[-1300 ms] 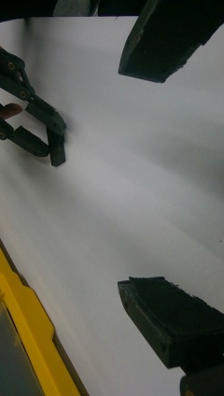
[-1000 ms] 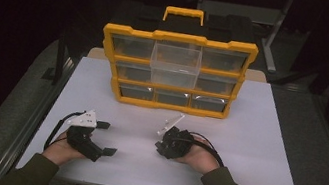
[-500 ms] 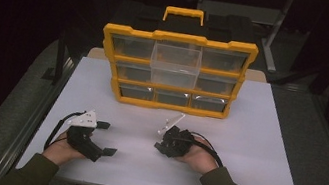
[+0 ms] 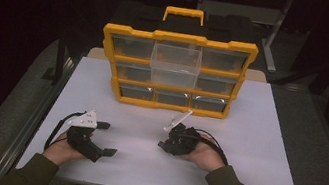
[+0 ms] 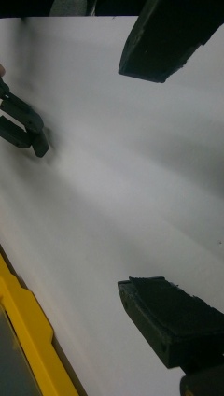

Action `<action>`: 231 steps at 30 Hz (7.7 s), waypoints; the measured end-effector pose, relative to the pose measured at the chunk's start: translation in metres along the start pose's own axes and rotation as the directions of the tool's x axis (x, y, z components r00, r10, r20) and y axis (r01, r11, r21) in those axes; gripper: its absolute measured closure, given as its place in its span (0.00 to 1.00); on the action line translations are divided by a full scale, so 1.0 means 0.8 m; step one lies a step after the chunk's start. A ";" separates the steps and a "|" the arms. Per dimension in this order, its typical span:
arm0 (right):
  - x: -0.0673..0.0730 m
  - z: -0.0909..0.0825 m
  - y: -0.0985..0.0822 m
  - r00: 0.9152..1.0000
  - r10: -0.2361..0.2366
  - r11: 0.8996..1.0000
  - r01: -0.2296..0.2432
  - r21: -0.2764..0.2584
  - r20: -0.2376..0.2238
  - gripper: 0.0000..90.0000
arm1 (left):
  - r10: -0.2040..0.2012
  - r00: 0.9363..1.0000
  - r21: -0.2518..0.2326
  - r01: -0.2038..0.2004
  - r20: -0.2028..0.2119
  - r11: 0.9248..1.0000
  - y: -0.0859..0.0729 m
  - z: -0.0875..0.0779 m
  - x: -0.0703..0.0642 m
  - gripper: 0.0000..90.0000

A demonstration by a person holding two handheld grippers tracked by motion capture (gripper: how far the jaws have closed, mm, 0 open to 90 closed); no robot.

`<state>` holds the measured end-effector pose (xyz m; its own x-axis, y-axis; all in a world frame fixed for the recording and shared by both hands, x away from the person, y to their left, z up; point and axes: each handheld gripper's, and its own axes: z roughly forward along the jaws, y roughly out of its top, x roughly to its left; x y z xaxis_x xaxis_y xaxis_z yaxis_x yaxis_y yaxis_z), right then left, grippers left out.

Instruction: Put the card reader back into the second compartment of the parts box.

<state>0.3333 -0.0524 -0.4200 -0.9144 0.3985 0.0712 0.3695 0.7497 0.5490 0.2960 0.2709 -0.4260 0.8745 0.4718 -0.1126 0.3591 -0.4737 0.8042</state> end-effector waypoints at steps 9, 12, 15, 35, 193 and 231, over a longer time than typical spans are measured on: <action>-0.009 -0.015 -0.003 1.000 0.006 1.000 -0.006 0.006 -0.009 0.81 | 0.000 1.000 0.001 0.000 0.000 1.000 0.000 0.000 0.000 0.00; -0.011 -0.022 -0.005 1.000 0.006 1.000 -0.006 0.010 -0.016 0.81 | 0.002 1.000 0.001 -0.002 -0.001 1.000 0.000 0.000 0.000 0.00; -0.013 -0.026 -0.006 1.000 0.007 1.000 -0.006 0.007 -0.019 0.81 | 0.003 1.000 0.001 -0.003 -0.001 1.000 0.000 0.000 0.000 0.00; -0.023 -0.066 -0.007 1.000 0.007 1.000 -0.007 -0.001 -0.029 0.81 | 0.003 1.000 0.000 -0.003 -0.002 1.000 0.000 -0.001 0.000 0.00; -0.086 -0.303 0.110 0.994 0.070 0.961 -0.045 -0.274 0.084 0.38 | -0.011 1.000 0.007 0.011 0.002 1.000 -0.001 0.001 -0.001 0.00; -0.065 -0.179 -0.001 0.983 0.161 0.935 -0.124 -0.332 0.087 0.00 | -0.013 1.000 0.003 0.013 0.000 1.000 -0.002 0.001 -0.002 0.00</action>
<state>0.3572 -0.1491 -0.3049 -0.8250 0.5585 0.0865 0.4043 0.4765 0.7807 0.2949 0.2701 -0.4275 0.8697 0.4782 -0.1227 0.3712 -0.4695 0.8011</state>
